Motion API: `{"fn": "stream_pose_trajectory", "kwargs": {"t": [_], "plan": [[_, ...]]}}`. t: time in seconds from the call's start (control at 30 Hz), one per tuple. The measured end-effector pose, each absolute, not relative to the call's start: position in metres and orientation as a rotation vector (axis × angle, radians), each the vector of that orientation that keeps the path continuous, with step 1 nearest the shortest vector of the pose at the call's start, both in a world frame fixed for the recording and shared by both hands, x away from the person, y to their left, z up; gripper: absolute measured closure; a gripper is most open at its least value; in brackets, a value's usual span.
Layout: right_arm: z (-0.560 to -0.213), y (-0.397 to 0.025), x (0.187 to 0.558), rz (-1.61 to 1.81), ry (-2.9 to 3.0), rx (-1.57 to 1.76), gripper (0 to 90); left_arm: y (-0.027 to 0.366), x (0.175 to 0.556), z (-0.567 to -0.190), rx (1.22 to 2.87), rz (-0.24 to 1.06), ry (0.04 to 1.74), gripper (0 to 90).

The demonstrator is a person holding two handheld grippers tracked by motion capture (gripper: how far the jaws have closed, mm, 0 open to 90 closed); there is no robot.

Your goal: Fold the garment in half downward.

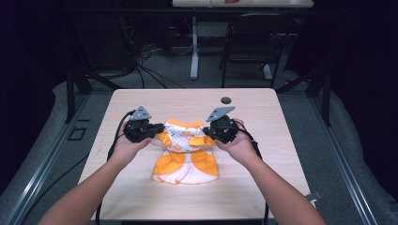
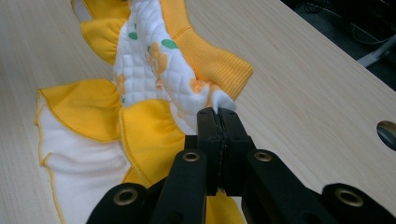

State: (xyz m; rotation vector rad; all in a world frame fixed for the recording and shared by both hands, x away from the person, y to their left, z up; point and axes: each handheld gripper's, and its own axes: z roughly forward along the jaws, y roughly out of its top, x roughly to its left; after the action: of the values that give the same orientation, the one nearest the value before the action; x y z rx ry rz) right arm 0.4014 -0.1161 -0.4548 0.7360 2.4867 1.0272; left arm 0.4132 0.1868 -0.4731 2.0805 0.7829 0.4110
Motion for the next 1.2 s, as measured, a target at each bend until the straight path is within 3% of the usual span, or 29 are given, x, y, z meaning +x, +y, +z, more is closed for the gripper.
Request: {"fn": "stream_pose_trajectory", "kwargs": {"t": [1.2], "plan": [[-0.497, -0.118, 0.369, 0.971, 2.583, 0.702, 88.6, 0.185, 0.379, -0.511, 2.151, 0.346, 0.727, 83.3]]}}
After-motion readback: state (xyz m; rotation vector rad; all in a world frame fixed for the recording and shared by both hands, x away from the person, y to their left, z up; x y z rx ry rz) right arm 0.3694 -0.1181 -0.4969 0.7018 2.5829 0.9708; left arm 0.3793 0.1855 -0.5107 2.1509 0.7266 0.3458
